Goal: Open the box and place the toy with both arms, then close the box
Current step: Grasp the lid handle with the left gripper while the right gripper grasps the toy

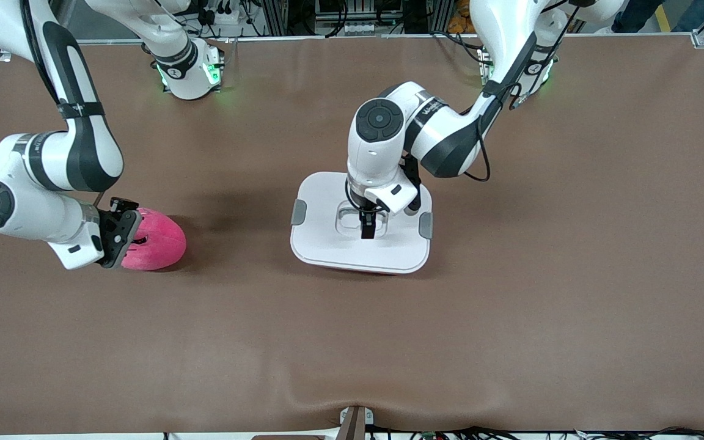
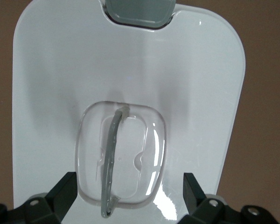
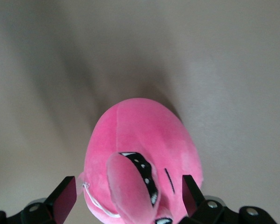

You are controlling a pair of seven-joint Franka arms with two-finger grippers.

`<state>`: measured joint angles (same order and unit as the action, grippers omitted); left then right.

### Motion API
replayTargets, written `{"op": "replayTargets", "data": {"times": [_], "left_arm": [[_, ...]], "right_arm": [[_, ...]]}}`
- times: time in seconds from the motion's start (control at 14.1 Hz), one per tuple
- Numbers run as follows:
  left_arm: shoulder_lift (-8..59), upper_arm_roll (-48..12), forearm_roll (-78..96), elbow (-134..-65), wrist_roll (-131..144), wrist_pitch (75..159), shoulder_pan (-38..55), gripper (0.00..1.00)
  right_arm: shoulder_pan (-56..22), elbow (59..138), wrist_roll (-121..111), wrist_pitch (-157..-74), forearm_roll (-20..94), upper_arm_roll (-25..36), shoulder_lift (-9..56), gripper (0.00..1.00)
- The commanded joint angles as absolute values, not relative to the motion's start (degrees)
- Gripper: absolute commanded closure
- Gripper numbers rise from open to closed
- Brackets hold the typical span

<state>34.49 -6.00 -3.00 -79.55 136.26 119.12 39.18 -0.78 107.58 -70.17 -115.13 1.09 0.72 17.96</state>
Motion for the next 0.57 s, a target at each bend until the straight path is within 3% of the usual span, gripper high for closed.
{"op": "replayTargets", "data": {"times": [0.0,0.35,0.43,0.5], "left_arm": [[36.38,-5.27,-4.13,-77.70,138.16,120.06,40.43,0.00],[38.23,-5.45,-8.17,-77.78,138.25,120.41,41.84,0.03],[38.23,-5.45,-8.17,-77.78,138.25,120.41,41.92,0.10],[38.15,-5.54,-8.17,-77.87,138.34,120.41,42.01,0.15]], "right_arm": [[-0.44,110.91,-72.16,-117.06,0.18,0.44,16.35,0.00],[-0.44,111.27,-72.16,-117.60,0.18,0.44,16.35,0.00],[-0.44,111.36,-72.16,-117.95,0.18,0.44,16.43,0.00],[-0.35,111.44,-72.16,-118.12,0.18,0.44,16.44,0.16]]}}
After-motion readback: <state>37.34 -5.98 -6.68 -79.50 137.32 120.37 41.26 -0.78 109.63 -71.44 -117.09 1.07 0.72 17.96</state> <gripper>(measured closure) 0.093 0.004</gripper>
